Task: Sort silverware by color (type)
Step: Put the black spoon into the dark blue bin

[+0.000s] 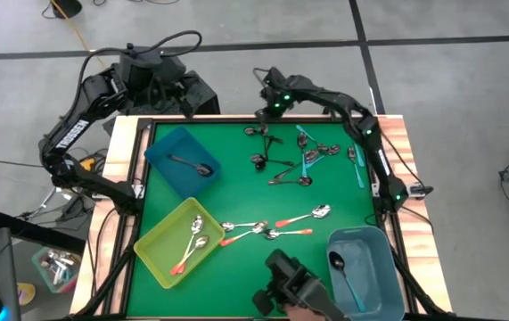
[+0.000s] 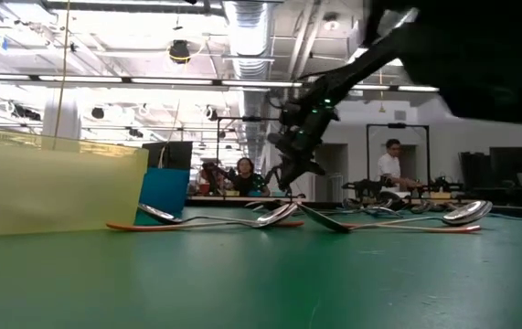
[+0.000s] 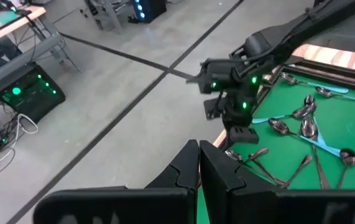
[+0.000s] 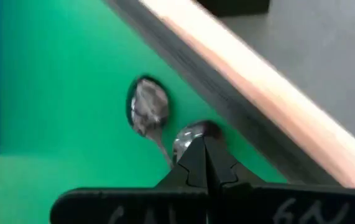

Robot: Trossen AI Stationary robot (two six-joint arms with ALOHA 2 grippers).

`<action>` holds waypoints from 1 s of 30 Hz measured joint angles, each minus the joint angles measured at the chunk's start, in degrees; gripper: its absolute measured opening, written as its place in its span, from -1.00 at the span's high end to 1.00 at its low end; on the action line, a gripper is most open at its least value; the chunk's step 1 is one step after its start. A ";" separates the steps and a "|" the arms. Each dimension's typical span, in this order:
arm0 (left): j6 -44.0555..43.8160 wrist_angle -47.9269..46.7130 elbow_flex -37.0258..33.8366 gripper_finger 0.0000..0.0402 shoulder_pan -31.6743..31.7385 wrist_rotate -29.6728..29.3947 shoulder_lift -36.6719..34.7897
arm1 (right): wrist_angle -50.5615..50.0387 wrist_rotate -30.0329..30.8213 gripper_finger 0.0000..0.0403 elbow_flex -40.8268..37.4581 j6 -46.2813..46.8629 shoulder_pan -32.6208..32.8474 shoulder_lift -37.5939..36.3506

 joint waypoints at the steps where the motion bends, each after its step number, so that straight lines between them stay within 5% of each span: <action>1: 0.33 0.07 0.00 1.00 0.09 0.03 -0.22 | 1.68 -0.83 1.00 -3.17 0.63 -0.61 -1.59; 7: 0.46 1.43 0.00 1.00 0.55 0.09 -1.33 | 21.44 0.75 1.00 -24.48 6.85 -1.75 -12.90; 12: 0.37 2.59 0.00 1.00 0.57 0.11 -1.43 | 28.18 1.47 1.00 -30.86 11.67 -1.25 -14.64; 23: 1.22 2.99 0.00 1.00 0.55 0.18 -1.41 | 26.36 8.90 1.00 -29.57 14.33 -0.37 -11.58; 30: 1.78 2.23 0.00 1.00 0.88 0.19 -1.39 | 18.13 8.66 1.00 -16.16 9.84 3.37 -3.21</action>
